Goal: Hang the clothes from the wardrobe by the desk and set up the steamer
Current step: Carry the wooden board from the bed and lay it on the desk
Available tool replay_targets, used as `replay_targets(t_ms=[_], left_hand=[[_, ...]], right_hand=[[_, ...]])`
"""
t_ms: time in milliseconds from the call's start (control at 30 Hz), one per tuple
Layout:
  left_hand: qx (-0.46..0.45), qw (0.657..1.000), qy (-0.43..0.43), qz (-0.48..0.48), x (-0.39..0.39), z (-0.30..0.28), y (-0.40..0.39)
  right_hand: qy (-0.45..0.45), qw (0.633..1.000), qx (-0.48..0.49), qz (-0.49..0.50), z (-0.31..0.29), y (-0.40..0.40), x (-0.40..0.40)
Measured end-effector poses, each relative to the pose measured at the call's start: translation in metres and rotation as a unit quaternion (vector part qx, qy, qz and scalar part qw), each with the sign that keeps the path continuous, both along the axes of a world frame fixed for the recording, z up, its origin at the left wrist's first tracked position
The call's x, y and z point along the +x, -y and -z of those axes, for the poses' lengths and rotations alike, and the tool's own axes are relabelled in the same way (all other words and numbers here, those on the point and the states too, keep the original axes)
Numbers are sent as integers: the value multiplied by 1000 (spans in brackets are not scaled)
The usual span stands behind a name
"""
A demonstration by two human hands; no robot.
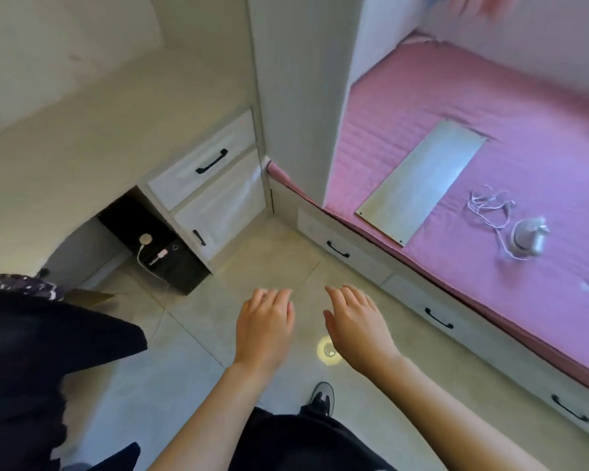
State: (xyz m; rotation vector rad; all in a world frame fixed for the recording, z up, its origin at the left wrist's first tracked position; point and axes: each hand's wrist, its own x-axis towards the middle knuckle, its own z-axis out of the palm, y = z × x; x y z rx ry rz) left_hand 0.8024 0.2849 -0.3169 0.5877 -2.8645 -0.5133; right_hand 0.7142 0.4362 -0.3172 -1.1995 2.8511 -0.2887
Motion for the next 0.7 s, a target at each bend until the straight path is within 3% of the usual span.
replay_targets(t_ms=[300,700], left_hand=[[-14,991,22,127,-88,11,-84],[-17,969,40,242,-234,26,-103]], right_hand=[[28,989,15,143,13,-108,-43],[48,968,31,246,38,-142,-153]])
